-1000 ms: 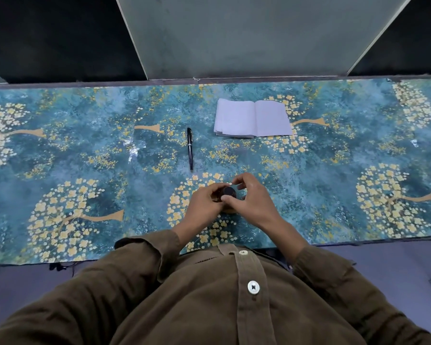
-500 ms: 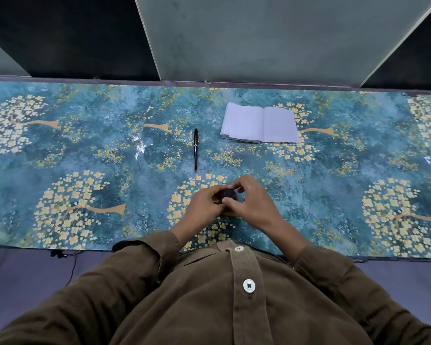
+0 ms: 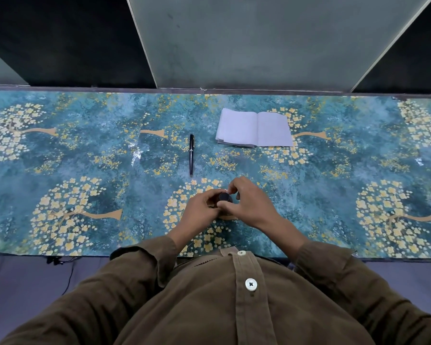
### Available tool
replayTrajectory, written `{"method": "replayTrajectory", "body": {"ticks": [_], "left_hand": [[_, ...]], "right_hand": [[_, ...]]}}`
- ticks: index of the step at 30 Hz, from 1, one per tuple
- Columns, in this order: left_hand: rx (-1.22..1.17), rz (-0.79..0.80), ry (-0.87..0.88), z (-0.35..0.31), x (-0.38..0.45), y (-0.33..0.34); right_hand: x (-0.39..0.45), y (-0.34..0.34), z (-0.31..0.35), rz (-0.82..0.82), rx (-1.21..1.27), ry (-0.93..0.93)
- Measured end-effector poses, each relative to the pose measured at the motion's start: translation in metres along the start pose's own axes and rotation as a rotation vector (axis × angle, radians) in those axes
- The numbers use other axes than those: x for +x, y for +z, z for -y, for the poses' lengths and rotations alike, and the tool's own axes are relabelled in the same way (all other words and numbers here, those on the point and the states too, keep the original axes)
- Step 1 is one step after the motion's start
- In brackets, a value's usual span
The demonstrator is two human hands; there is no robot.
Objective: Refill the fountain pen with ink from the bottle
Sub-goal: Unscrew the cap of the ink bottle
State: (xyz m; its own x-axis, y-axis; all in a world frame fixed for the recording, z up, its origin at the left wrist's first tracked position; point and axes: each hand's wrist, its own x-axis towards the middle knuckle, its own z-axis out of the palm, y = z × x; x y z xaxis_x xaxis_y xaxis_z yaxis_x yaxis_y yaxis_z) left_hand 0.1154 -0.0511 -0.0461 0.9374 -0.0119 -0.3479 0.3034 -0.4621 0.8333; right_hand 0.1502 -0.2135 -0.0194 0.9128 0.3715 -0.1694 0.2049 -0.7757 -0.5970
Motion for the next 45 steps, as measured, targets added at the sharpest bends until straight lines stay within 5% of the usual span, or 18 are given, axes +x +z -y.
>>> {"method": "replayTrajectory", "body": {"ticks": [18,27,31,37,45], "left_hand": [[-0.041,0.007,0.007,0.007,0.002,0.001],[0.031,-0.002,0.044,0.002,-0.003,0.002],[0.082,-0.003,0.077,0.002,-0.004,0.003],[0.217,-0.020,0.094,0.010,0.000,0.008],[0.264,-0.031,0.118,0.011,-0.003,0.009]], "right_hand": [[0.006,-0.004,-0.005,0.098,0.091,-0.074],[0.001,-0.005,0.004,0.027,-0.140,-0.080],[0.002,-0.007,0.003,0.073,0.012,-0.125],[0.004,-0.006,-0.021,-0.092,0.440,0.174],[-0.009,0.006,-0.049,0.000,0.343,0.231]]}}
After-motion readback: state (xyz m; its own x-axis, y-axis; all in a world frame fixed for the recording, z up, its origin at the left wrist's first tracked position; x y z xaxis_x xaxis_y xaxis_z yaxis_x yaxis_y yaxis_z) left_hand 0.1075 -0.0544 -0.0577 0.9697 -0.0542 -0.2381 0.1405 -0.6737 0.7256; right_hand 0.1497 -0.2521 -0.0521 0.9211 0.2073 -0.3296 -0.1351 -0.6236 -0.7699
